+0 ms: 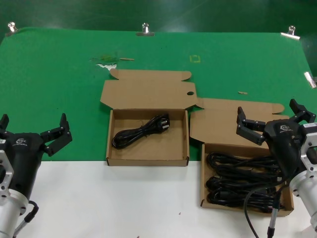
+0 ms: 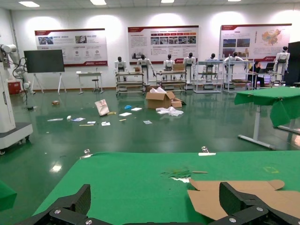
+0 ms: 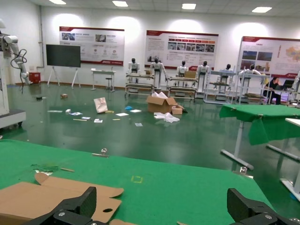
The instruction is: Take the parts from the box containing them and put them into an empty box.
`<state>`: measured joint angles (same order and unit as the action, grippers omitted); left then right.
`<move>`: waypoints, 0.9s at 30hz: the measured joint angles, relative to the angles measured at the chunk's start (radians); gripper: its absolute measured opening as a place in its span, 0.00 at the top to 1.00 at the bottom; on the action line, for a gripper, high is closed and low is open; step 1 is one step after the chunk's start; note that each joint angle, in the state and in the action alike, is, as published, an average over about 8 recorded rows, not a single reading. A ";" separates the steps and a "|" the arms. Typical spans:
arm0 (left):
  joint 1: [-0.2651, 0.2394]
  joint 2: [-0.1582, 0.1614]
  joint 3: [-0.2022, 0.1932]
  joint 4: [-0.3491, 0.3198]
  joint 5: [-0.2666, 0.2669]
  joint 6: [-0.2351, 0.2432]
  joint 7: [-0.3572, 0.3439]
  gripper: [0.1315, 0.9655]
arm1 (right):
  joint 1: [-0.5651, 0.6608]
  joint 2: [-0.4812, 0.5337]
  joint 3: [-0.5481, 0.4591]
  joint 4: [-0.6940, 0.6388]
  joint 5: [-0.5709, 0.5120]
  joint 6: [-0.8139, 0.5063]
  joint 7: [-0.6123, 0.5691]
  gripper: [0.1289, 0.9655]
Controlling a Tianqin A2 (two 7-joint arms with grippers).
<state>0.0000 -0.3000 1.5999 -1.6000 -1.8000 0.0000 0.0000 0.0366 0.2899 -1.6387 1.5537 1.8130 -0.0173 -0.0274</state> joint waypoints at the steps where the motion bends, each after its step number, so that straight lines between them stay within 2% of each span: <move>1: 0.000 0.000 0.000 0.000 0.000 0.000 0.000 0.00 | 0.000 0.000 0.000 0.000 0.000 0.000 0.000 0.00; 27: 0.000 0.000 0.000 0.000 0.000 0.000 0.000 0.00 | 0.000 0.000 0.000 0.000 0.000 0.000 0.000 0.00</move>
<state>0.0000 -0.3000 1.6000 -1.6000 -1.8000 0.0000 0.0000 0.0366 0.2899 -1.6387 1.5537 1.8130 -0.0173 -0.0274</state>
